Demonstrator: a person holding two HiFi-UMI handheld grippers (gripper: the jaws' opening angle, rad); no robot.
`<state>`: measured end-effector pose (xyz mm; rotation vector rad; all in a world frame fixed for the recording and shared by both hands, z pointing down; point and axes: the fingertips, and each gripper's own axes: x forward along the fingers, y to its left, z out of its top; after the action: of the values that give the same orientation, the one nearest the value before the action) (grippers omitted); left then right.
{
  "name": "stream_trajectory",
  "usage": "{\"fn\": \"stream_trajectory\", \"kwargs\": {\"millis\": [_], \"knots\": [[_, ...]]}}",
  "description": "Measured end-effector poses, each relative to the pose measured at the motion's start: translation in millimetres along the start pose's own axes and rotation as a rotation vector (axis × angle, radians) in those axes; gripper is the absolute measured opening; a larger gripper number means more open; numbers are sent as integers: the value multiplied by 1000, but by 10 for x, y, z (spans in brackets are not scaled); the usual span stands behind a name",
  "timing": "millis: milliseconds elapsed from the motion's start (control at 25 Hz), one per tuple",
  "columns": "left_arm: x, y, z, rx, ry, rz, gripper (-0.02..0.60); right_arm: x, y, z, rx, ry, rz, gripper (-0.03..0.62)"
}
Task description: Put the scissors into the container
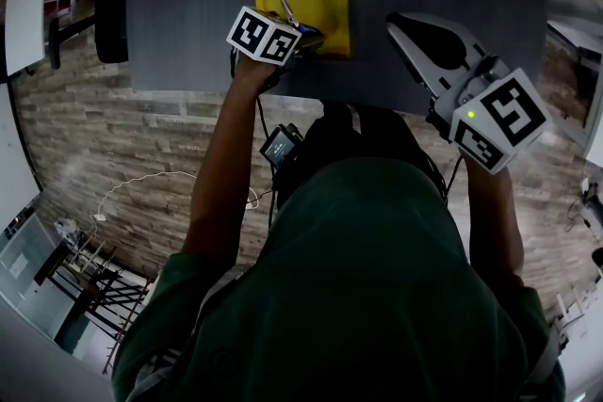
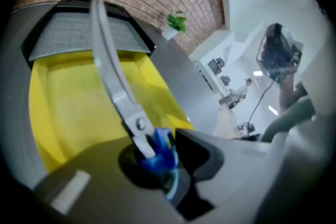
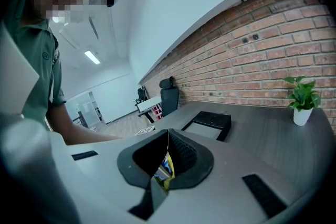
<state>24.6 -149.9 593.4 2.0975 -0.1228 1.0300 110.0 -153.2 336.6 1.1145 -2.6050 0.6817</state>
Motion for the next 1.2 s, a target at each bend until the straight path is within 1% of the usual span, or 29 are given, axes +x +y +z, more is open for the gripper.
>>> {"fn": "stream_trajectory", "kwargs": {"millis": [120,280,360,440,600,760,920,1080,1200], "knots": [[37,23,-6,6,11,6,80,-4,-27,-10,4,-1,1,6],[36,69,-12,36,28,46,138,-4,-51,-1,9,-1,3,5],[36,98,-15,64,37,70,175,1,-66,10,10,-2,5,5],[38,131,-23,96,46,92,196,17,-79,16,11,-1,7,6],[57,156,-52,146,69,124,227,41,-80,2,13,-1,11,6],[67,145,-95,215,117,166,259,39,-64,-10,14,0,14,5],[16,174,-94,267,147,214,275,53,-63,7,14,0,17,6],[-48,191,-118,279,156,236,275,73,-27,21,12,0,21,6],[-88,216,-130,303,171,266,275,88,-10,14,9,1,24,5]]}}
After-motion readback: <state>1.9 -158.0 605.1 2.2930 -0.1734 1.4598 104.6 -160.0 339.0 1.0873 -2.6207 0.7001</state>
